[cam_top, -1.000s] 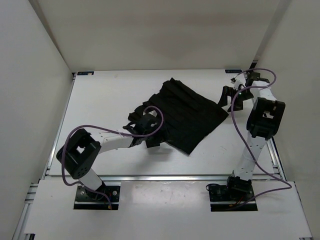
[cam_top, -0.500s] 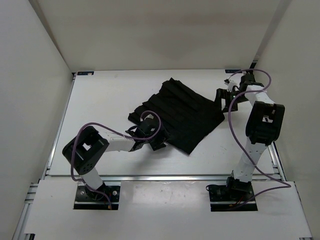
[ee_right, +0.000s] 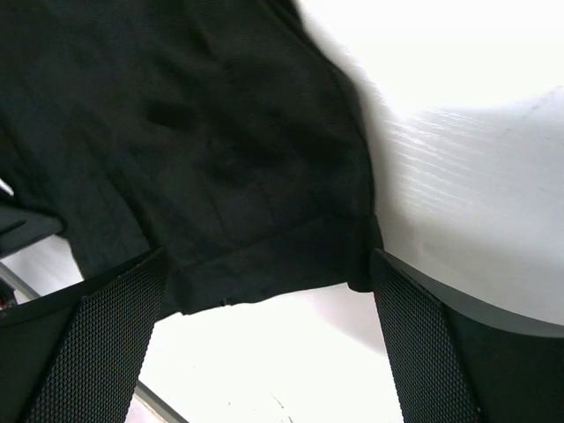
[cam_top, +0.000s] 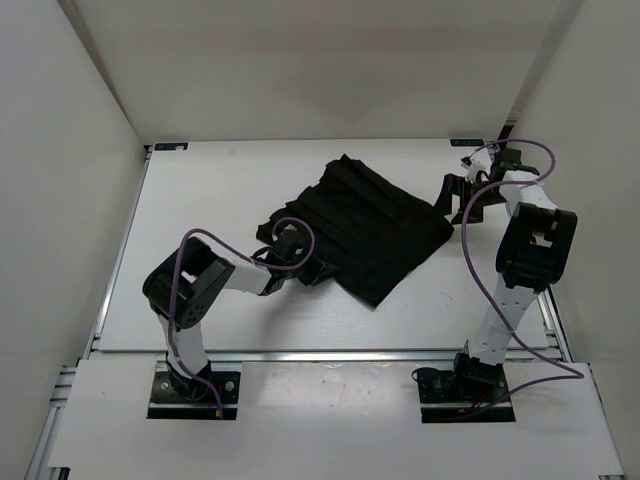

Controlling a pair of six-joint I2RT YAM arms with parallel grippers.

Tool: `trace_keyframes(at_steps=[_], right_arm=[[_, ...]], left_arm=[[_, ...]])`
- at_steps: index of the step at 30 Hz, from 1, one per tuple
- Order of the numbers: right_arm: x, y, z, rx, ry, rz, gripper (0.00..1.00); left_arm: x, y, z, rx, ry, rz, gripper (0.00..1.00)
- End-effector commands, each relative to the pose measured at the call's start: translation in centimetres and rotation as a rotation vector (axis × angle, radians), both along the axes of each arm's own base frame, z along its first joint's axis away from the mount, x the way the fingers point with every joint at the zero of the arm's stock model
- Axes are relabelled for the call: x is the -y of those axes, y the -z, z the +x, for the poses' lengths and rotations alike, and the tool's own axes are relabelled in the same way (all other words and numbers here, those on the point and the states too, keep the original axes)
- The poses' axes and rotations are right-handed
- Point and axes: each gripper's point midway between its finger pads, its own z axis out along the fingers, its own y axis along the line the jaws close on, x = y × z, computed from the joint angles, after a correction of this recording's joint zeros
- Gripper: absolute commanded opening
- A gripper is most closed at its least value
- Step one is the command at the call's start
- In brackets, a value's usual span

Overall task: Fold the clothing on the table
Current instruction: Flatten the skirt out

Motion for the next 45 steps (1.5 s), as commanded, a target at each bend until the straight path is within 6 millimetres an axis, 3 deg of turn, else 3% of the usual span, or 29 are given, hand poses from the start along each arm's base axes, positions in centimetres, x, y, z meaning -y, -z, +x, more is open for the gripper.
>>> trace_keyframes(at_steps=[1,2,4,6,8,10,12,14,15,16,18,19,20,22,23,25,26,31,33,38,39,45], right_arm=[[-0.4,-2.7,0.3,0.065,-0.008,0.020,0.99],[-0.6,-3.0,0.3,0.072,-0.011,0.018,0.99],[-0.5,-3.2,0.4,0.076,-0.004,0.020,0.99],[-0.7,-3.1,0.1,0.065,0.000,0.031,0.99],[-1.0,-3.2,0.1,0.055,0.003,0.036,0.99],[-1.7,-3.1,-0.8,0.035,-0.007,0.070,0.97],[-3.2,-3.1,-2.0,0.009,-0.033,0.106,0.93],[-4.4,-2.7,-3.4,-0.029,-0.058,0.134,0.92],[-5.3,-2.4,-4.4,-0.057,-0.081,0.147,0.93],[-5.6,-2.0,-5.1,-0.083,-0.091,0.161,0.93],[-6.8,-1.3,-6.4,-0.124,-0.129,0.191,0.95],[-7.0,-1.6,-6.4,-0.119,-0.145,0.193,0.95],[-7.8,-1.7,-6.5,-0.104,-0.186,0.195,0.98],[-9.0,-1.9,-6.4,-0.073,-0.262,0.188,0.99],[-9.2,-2.1,-6.1,-0.051,-0.289,0.184,0.98],[-9.6,-2.2,-5.6,-0.028,-0.322,0.171,0.98],[-9.6,-2.2,-5.4,-0.026,-0.335,0.172,0.98],[-10.4,-1.3,-7.5,-0.068,-0.427,0.157,0.96],[-10.3,-1.0,-8.8,-0.093,-0.440,0.152,0.95],[-9.5,-0.4,-9.8,-0.131,-0.406,0.126,0.95],[-9.2,0.3,-10.2,-0.154,-0.404,0.116,0.95],[-9.0,0.3,-10.2,-0.148,-0.395,0.085,0.94]], left_arm=[[-0.5,1.3,0.0,-0.044,0.004,0.022,0.23],[-1.0,1.8,-0.5,-0.069,0.006,0.037,0.12],[-2.2,1.9,-1.4,-0.107,0.005,0.054,0.00],[-5.0,2.7,-2.8,-0.165,-0.042,0.089,0.00],[-7.4,1.9,-4.1,-0.191,-0.071,0.101,0.00],[-10.0,1.0,-3.9,-0.188,-0.121,0.110,0.00],[-13.3,0.1,-3.2,-0.169,-0.154,0.167,0.00],[-15.3,-2.6,-0.9,-0.075,-0.174,0.177,0.01],[-15.9,-3.7,0.0,-0.032,-0.162,0.188,0.19],[-16.1,-4.3,0.3,0.007,-0.131,0.208,0.48],[-15.9,-5.4,0.6,0.049,-0.088,0.253,0.67],[-15.4,-5.6,0.3,0.069,-0.052,0.267,0.92],[-15.2,-5.9,0.0,0.085,-0.040,0.274,0.99],[-13.5,-5.2,-2.2,0.092,-0.001,0.256,0.99],[-12.9,-6.3,-2.3,0.132,-0.023,0.216,0.98],[-11.6,-4.9,-4.8,0.124,-0.003,0.190,0.99],[-11.1,-5.1,-5.7,0.126,-0.001,0.172,0.99],[-12.9,-1.7,-9.2,0.021,-0.094,0.164,0.98],[-13.5,-2.1,-9.4,0.037,-0.144,0.141,0.99],[-16.0,-2.4,-9.2,0.050,-0.243,0.120,0.99],[-15.9,-2.9,-9.0,0.065,-0.252,0.088,0.99],[-16.3,-1.6,-8.6,0.047,-0.309,0.063,0.99]])
